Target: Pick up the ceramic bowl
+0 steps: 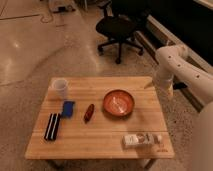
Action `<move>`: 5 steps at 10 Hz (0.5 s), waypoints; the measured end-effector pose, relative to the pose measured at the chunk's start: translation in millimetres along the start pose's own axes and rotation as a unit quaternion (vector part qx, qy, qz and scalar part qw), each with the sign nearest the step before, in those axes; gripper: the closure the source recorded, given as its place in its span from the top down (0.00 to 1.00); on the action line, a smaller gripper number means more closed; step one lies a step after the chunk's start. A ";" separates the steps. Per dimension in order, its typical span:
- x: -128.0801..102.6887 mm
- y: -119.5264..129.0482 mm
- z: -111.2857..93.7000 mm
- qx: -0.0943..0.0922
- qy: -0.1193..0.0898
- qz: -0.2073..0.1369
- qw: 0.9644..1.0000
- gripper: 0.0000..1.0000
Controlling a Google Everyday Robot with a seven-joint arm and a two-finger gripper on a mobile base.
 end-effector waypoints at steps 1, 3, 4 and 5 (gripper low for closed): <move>-1.9 -5.2 2.4 0.001 0.002 -0.004 1.000 0.80; -2.1 -6.5 7.0 0.001 0.007 -0.007 1.000 0.80; -5.8 -13.4 10.5 0.003 0.007 -0.013 1.000 0.80; -11.7 -24.5 14.7 0.002 0.009 -0.020 1.000 0.80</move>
